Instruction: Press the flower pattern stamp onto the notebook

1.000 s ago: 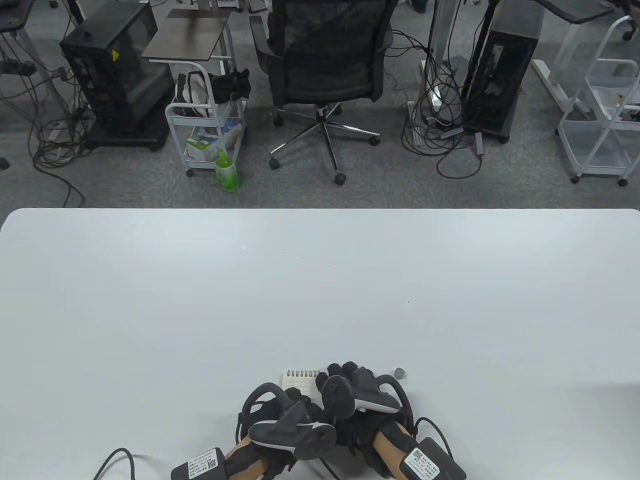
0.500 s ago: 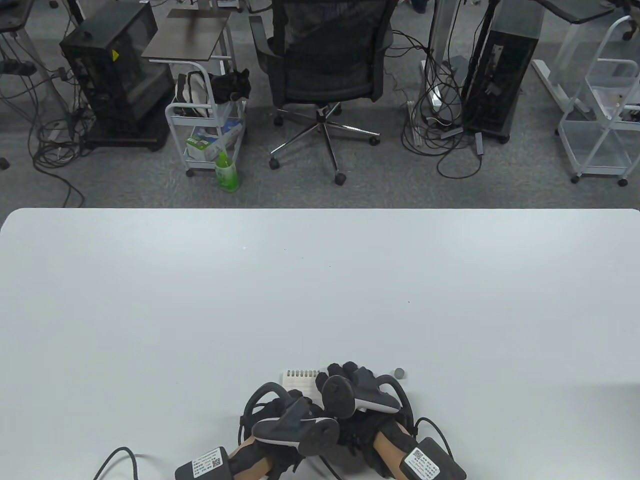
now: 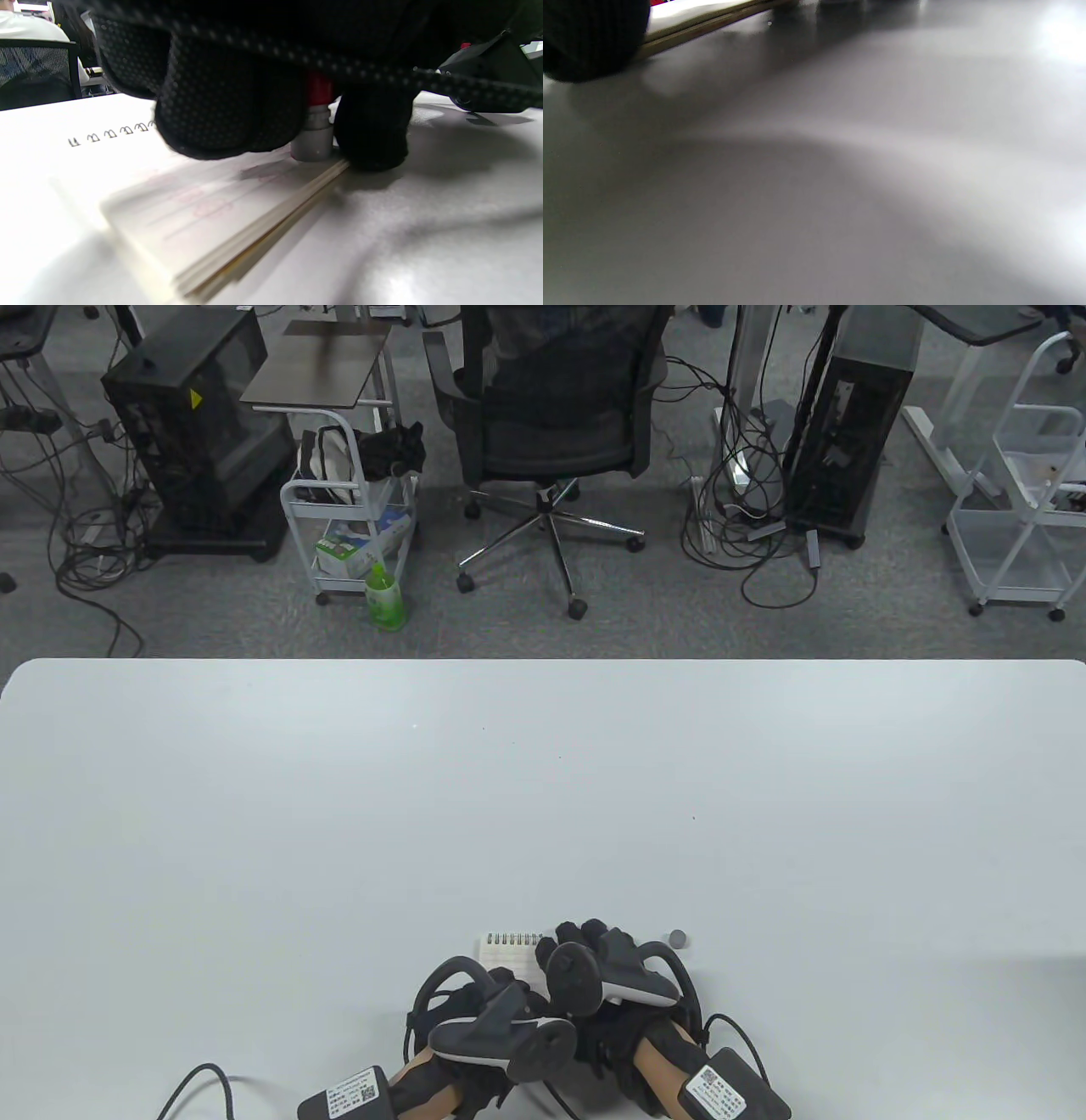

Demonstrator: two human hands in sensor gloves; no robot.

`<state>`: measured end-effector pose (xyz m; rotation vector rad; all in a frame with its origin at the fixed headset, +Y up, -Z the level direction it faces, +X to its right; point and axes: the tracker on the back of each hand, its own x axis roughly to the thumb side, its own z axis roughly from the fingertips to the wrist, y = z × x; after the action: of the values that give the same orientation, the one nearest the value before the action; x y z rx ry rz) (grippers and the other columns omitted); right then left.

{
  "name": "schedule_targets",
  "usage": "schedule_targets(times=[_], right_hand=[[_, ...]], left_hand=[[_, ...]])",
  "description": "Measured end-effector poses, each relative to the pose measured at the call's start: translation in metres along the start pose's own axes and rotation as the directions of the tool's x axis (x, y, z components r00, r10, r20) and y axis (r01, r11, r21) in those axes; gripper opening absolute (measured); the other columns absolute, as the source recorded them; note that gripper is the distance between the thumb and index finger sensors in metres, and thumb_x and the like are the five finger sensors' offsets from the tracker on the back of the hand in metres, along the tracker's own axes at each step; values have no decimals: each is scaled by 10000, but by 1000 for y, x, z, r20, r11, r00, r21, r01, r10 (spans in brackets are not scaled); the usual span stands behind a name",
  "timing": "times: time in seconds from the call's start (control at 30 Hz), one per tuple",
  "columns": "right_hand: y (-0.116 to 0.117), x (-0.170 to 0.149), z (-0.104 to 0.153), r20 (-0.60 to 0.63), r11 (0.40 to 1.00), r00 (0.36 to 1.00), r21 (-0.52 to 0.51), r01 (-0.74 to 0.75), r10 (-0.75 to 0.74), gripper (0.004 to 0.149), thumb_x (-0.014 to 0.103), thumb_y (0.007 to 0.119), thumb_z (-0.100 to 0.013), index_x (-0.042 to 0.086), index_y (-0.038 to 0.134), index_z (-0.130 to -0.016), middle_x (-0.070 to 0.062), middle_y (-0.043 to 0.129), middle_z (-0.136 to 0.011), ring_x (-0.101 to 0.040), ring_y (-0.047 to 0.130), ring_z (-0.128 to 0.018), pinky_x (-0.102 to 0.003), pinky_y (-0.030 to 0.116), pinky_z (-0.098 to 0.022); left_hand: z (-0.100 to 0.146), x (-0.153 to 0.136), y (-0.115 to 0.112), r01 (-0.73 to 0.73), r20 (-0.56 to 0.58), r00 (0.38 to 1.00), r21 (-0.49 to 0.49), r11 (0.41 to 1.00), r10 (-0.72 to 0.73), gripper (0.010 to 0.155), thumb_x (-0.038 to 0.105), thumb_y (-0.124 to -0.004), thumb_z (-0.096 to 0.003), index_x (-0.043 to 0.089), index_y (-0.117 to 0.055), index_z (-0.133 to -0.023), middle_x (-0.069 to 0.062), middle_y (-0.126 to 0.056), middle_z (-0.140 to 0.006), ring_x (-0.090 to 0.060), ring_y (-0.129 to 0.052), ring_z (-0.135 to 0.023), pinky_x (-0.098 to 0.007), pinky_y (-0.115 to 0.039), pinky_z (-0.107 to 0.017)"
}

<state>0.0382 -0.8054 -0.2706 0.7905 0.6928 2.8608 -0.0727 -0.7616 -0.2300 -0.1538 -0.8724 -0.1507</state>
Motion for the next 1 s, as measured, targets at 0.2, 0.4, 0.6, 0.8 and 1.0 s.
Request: schedule_targets(times=[0.2,0.4,0.6,0.8,1.0], right_hand=[[0,0,0,0,1000,1000,1,1,-1,1045,635,782,-312,217,197,-1070,-184,62,-1078,-516,110,-1005,-681,204,-702],[0,0,0,0,1000,1000,0,-1,1,1046,634,782,-310,217,198,-1070,-184,63,-1079,-515,111,-1006,-681,204,-702],[0,0,0,-1,1000,1000,0,-4,4,1045,636,780,-309,218,198,-1070,-181,63,-1079,-515,113,-1006,-682,204,-702],[-1,0,0,-6,1000,1000,-2,-11,11,1043,635,781,-307,219,203,-1069,-181,74,-1080,-513,124,-1009,-682,209,-701],[-2,2,1,-3,999,999,-6,-34,34,1042,635,780,-307,212,209,-1069,-186,92,-1082,-509,152,-1014,-678,214,-704]], left_hand=[[4,-3,3,-13,13,1000,16,1000,13,445,383,-769,-395,192,-805,-795,-48,-994,-679,-236,-1045,-501,-541,-762,-595],[16,-26,9,-164,3,986,24,986,164,442,369,-750,-423,189,-784,-825,-56,-961,-729,-271,-1014,-555,-578,-718,-604],[47,-76,16,-405,-56,901,241,882,430,446,367,-760,-421,177,-800,-823,-65,-965,-712,-271,-1016,-527,-582,-730,-585],[82,-144,0,-657,-49,628,503,562,777,457,367,-799,-409,162,-804,-817,-68,-972,-694,-267,-1020,-498,-581,-742,-562],[99,-176,-23,-744,66,369,618,252,927,465,368,-815,-408,154,-811,-820,-65,-989,-696,-263,-1038,-488,-575,-759,-548]])
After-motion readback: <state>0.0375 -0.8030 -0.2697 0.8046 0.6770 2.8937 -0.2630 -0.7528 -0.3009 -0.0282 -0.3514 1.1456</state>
